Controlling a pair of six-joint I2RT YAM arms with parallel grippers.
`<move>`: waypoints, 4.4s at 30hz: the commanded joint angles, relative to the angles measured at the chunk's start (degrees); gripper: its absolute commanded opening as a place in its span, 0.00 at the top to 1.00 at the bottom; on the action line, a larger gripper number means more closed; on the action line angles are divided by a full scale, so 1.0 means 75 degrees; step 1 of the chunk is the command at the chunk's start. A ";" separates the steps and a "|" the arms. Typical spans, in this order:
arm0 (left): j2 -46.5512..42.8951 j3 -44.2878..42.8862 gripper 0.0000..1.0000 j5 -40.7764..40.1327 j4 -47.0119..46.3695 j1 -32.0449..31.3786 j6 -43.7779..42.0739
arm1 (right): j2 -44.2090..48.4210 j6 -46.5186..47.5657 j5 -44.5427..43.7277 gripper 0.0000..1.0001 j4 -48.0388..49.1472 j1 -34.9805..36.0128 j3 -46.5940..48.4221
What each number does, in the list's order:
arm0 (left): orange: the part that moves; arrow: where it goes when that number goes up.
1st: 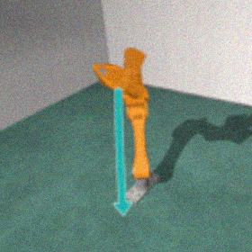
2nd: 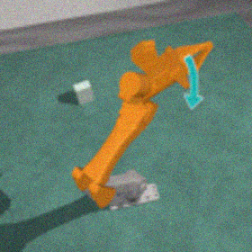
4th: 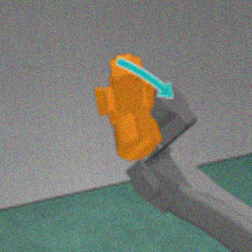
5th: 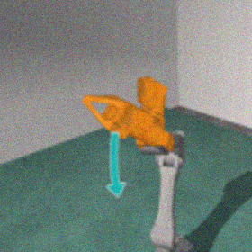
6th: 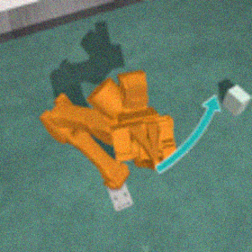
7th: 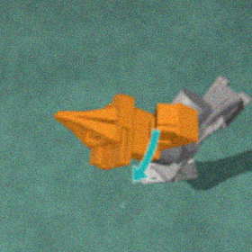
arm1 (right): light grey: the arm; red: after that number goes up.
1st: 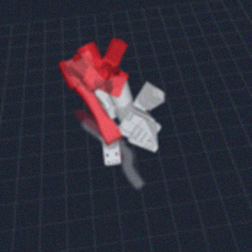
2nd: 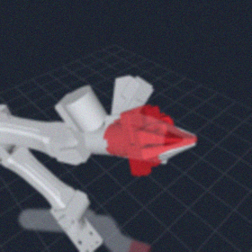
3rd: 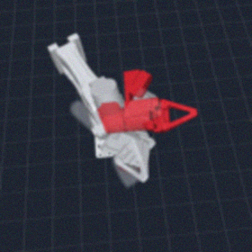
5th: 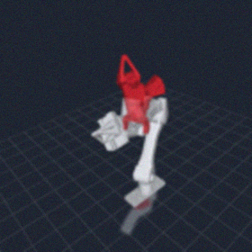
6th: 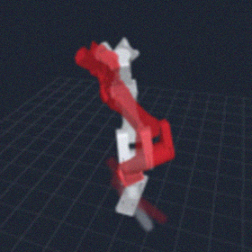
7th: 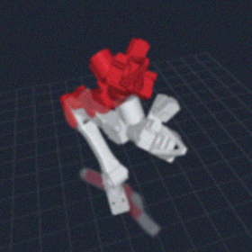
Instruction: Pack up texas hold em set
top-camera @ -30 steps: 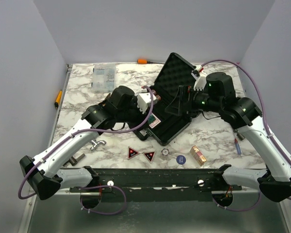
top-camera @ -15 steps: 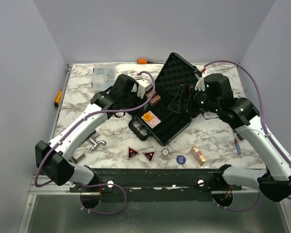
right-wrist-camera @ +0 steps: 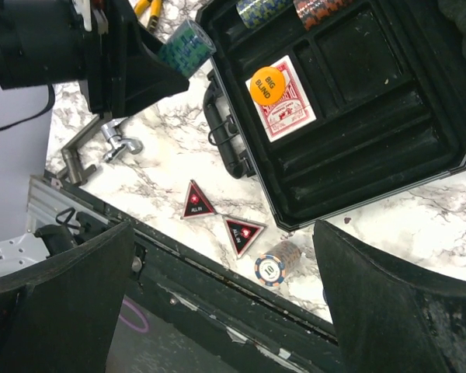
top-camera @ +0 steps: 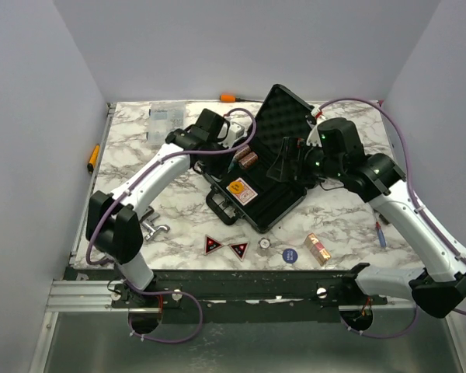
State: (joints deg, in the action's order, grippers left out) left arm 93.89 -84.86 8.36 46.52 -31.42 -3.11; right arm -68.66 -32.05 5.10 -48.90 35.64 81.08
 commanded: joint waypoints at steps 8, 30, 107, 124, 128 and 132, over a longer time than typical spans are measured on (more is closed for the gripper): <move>0.1808 -0.1602 1.00 0.0311 0.0489 0.0139 -0.0469 | -0.0066 0.0198 -0.0454 0.00 0.0127 0.0040 0.0016; 0.4043 -0.3276 1.00 0.0418 0.0540 0.0322 -0.0746 | -0.0908 0.0788 -0.0428 0.00 0.0437 0.0041 0.0590; -0.9347 0.6034 0.02 -0.1055 -0.1200 0.1553 0.2428 | 0.0381 -0.0753 -0.0520 0.00 0.0177 0.0041 -0.1196; -1.0114 0.6483 0.01 -0.1572 -0.1480 0.1553 0.2818 | 0.0103 -0.0859 -0.0803 0.00 -0.0893 0.0041 -0.2206; -1.0224 0.6507 0.02 -0.1627 -0.1480 0.1552 0.2831 | -0.0119 -0.1006 -0.1134 0.00 -0.1391 0.0041 -0.2439; -1.0239 0.6511 0.02 -0.1619 -0.1481 0.1552 0.2829 | -0.0352 -0.1134 -0.1421 0.00 -0.1650 0.0041 -0.2899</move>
State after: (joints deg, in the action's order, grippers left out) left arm 17.80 -36.60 -2.61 36.07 -19.99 17.58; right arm -69.49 -39.11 -2.04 -56.53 35.64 62.00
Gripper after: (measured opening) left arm 0.985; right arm 0.998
